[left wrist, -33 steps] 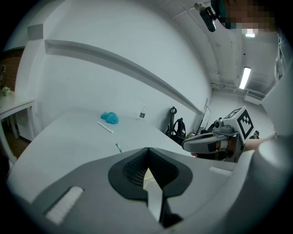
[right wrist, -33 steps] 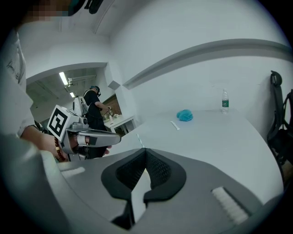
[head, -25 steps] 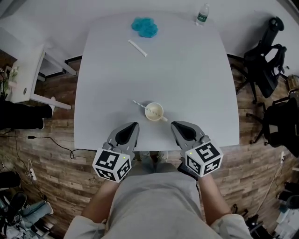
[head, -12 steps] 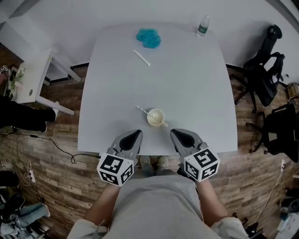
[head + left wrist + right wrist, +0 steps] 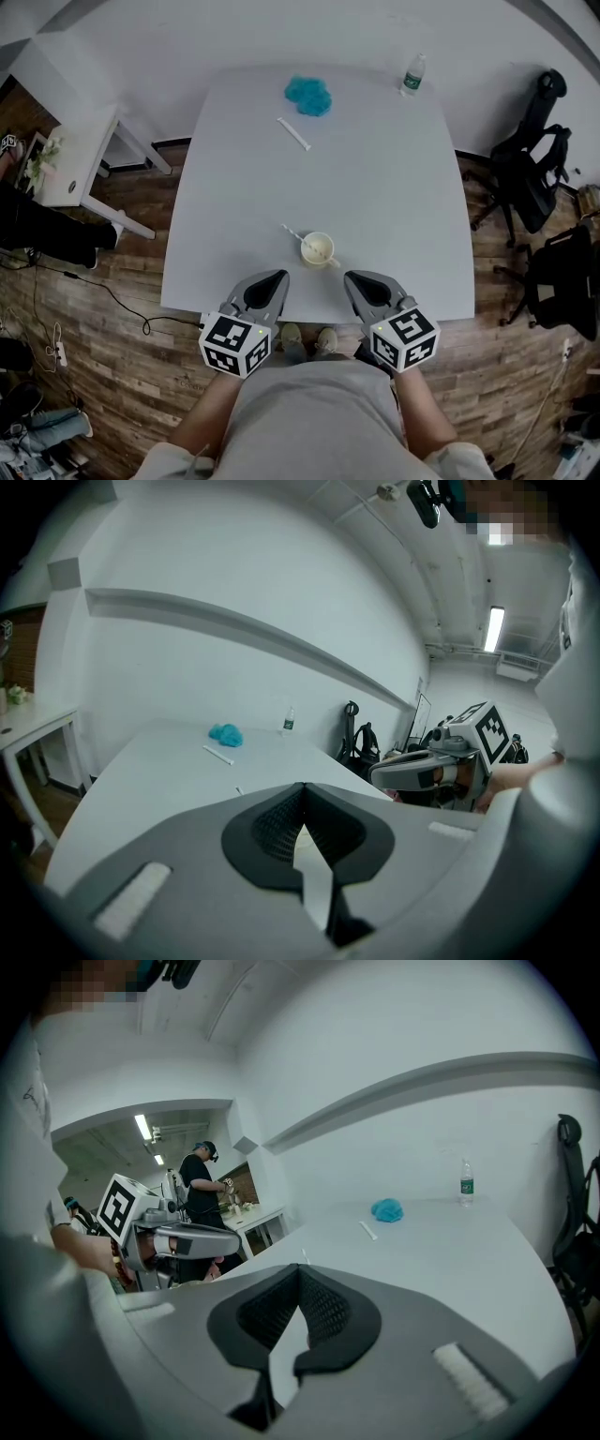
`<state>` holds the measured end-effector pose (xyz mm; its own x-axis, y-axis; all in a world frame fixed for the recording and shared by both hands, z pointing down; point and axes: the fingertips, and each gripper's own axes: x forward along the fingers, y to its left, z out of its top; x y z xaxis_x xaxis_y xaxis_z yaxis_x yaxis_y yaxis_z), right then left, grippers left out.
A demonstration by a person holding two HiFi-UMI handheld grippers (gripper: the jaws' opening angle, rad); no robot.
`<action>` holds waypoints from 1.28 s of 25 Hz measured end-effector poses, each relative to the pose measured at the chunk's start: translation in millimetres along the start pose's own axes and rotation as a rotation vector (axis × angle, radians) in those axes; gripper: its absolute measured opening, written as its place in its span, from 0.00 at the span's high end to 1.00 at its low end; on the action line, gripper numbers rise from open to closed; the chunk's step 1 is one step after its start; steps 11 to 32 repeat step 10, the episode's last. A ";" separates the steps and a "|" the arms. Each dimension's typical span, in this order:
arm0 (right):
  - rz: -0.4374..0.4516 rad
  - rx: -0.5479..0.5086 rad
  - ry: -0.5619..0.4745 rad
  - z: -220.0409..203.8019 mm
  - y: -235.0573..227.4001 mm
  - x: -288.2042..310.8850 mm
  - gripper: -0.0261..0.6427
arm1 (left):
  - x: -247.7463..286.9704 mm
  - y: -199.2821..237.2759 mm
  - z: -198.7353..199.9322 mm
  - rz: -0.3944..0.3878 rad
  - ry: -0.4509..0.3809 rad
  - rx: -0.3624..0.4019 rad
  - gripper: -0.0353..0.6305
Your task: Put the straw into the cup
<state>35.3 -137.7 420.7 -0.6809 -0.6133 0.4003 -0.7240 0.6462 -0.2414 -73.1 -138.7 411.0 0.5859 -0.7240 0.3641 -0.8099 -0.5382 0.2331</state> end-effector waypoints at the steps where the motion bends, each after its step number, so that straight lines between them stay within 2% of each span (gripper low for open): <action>1: 0.001 -0.002 0.001 -0.3 0.4 -0.1 0.95 | -1.2 0.2 -0.6 0.002 -0.001 -0.002 0.92; 32: 0.008 -0.012 0.005 1.6 9.2 -0.7 0.95 | -11.6 -0.7 -0.9 0.005 0.000 -0.002 0.92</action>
